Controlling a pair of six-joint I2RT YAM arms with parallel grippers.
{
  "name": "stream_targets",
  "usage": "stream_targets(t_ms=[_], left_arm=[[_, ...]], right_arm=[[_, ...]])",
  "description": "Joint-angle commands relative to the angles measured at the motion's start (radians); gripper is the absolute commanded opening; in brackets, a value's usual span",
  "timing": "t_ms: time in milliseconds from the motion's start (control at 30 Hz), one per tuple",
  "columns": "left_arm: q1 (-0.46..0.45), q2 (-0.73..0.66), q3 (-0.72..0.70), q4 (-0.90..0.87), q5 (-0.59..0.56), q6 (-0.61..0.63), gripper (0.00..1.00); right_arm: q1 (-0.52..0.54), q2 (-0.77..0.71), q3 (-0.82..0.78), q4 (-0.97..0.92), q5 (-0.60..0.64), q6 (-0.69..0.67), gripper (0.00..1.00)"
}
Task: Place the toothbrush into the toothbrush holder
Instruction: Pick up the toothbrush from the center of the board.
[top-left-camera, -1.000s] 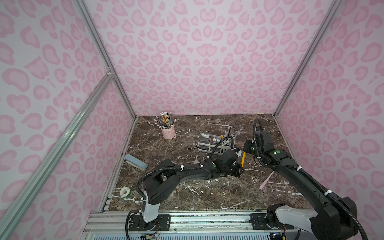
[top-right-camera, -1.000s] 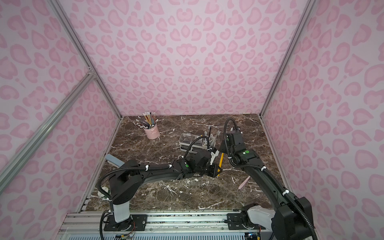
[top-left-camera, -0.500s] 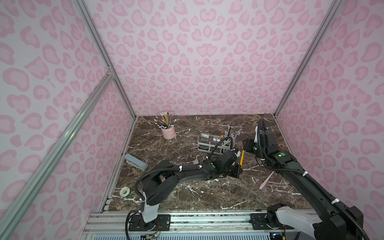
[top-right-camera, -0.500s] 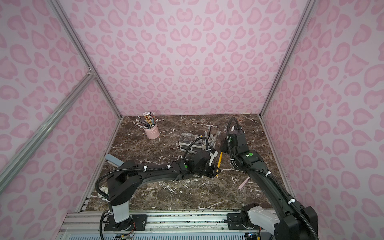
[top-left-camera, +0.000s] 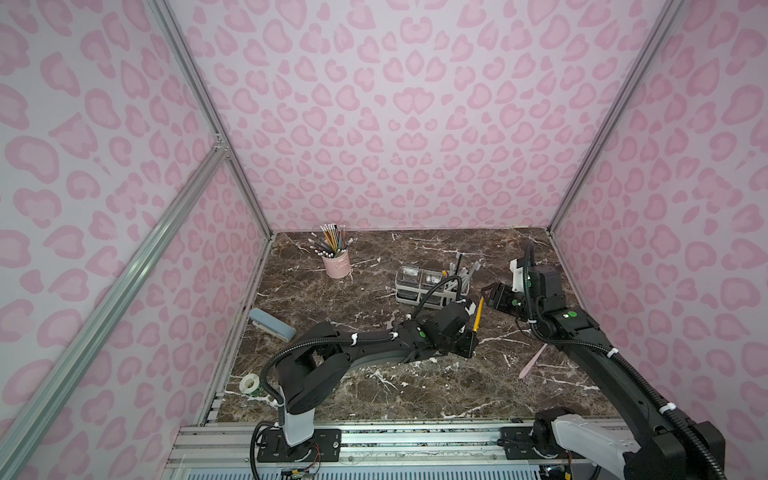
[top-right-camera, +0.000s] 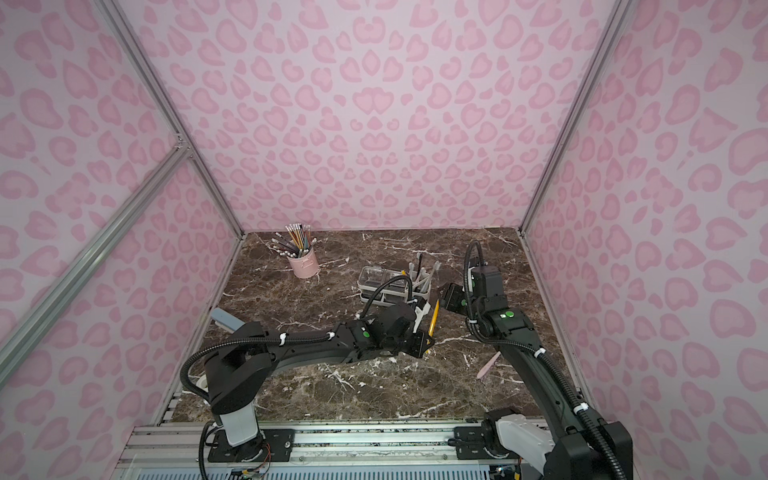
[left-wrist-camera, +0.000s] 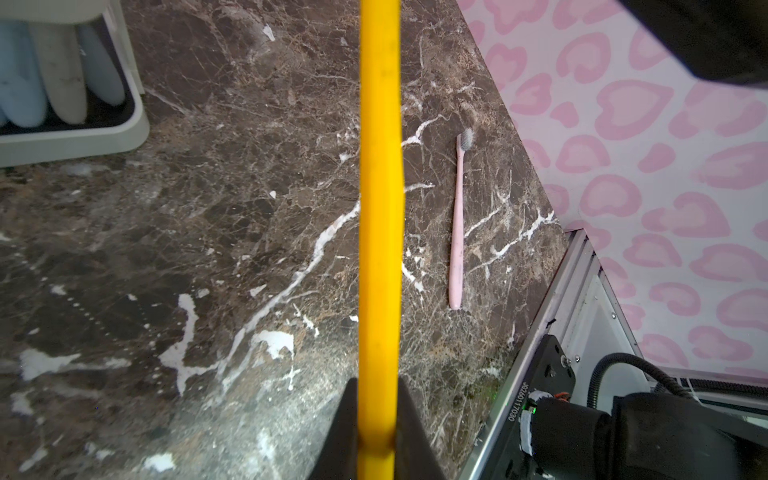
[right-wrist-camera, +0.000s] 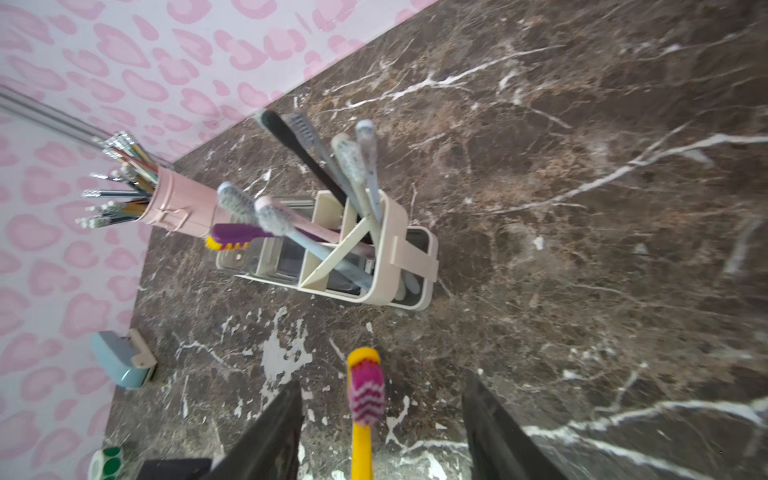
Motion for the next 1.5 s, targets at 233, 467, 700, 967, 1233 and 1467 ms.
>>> stream_targets(t_ms=[233, 467, 700, 967, 1233, 1467], left_arm=[[-0.002, -0.024, -0.027, 0.034, -0.002, 0.018, 0.03], [-0.002, -0.042, -0.032, 0.034, -0.007, 0.023, 0.03], [-0.004, -0.049, -0.035, 0.034, -0.007, 0.025, 0.03], [-0.003, -0.049, -0.044, 0.037, -0.007, 0.025, 0.03], [-0.003, -0.049, -0.038, 0.035, -0.009, 0.026, 0.03], [-0.003, -0.070, -0.035, 0.019, -0.022, 0.026, 0.11]], right_arm=[[-0.007, 0.020, -0.032, 0.122, -0.135, -0.021, 0.52], [-0.009, 0.051, -0.024, 0.111, -0.150, -0.028, 0.42], [-0.010, 0.070, -0.014, 0.112, -0.169, -0.026, 0.30], [-0.011, 0.067, -0.003, 0.115, -0.175, -0.019, 0.18], [-0.014, 0.062, -0.005, 0.123, -0.190, -0.009, 0.03], [-0.018, 0.051, -0.004, 0.129, -0.182, -0.004, 0.00]])
